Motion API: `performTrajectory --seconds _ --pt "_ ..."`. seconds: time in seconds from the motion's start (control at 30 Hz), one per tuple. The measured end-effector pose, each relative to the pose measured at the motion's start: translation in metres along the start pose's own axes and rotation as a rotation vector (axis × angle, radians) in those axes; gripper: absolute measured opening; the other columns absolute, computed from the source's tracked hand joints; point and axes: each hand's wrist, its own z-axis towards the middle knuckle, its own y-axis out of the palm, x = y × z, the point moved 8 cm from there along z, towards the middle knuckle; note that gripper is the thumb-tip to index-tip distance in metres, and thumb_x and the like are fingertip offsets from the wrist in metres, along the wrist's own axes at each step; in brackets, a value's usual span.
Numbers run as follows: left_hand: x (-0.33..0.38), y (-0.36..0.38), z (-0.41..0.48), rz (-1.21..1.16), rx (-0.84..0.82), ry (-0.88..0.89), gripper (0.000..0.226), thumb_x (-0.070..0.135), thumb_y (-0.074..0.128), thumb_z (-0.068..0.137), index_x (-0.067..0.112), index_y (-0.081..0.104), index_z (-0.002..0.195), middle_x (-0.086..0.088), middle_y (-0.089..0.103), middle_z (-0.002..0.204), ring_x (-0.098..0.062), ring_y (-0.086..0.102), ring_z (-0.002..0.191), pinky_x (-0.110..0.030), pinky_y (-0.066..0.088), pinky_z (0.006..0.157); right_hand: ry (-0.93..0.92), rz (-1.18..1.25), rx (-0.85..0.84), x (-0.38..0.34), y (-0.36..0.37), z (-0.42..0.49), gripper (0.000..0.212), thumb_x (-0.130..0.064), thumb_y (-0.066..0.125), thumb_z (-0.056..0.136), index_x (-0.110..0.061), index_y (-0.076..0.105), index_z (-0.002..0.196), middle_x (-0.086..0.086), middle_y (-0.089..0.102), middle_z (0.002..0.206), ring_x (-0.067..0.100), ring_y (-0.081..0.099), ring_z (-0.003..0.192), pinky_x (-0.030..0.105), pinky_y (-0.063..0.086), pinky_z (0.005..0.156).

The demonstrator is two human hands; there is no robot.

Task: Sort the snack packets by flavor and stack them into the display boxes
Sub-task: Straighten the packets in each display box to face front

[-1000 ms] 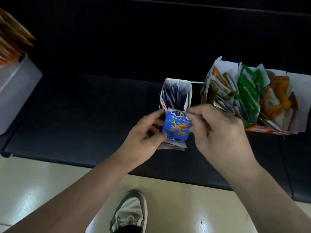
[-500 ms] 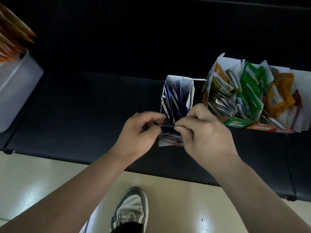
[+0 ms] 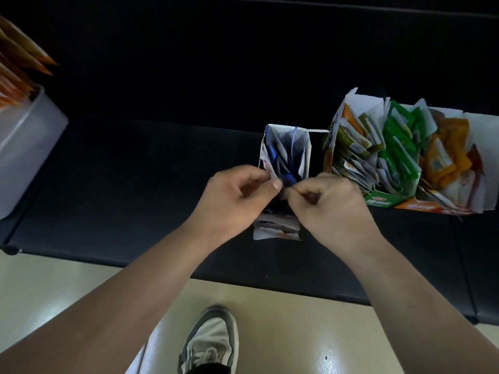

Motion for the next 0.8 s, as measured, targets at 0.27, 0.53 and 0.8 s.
performTrajectory --seconds 0.27,0.53,0.8 --pt "-0.005 -0.013 0.012 0.194 0.042 0.102 0.049 0.023 0.082 0.087 0.033 0.061 0.131 0.018 0.063 0.12 -0.003 0.066 0.098 -0.017 0.055 0.08 0.065 -0.024 0.089 0.016 -0.001 0.008 0.018 -0.029 0.067 0.096 -0.024 0.07 0.079 -0.006 0.064 0.074 0.016 0.062 0.067 0.039 0.056 0.061" --pt "0.018 -0.009 0.008 0.211 -0.001 0.315 0.013 0.018 0.079 0.091 0.011 0.067 0.091 0.004 0.07 0.095 0.002 0.064 0.081 -0.01 0.047 0.066 0.094 0.184 0.075 0.02 -0.013 0.013 0.013 -0.017 0.061 0.102 -0.021 0.068 0.091 -0.007 0.066 0.078 -0.003 0.059 0.065 0.009 0.043 0.057" --pt "0.012 -0.025 0.015 -0.072 0.15 0.032 0.021 0.021 0.073 0.096 0.005 0.058 0.097 -0.004 0.077 0.082 -0.001 0.07 0.067 -0.015 0.05 0.056 0.165 0.278 0.077 0.025 -0.016 0.013 0.015 -0.026 0.064 0.102 -0.024 0.071 0.088 -0.017 0.069 0.07 -0.001 0.063 0.064 0.012 0.048 0.057"
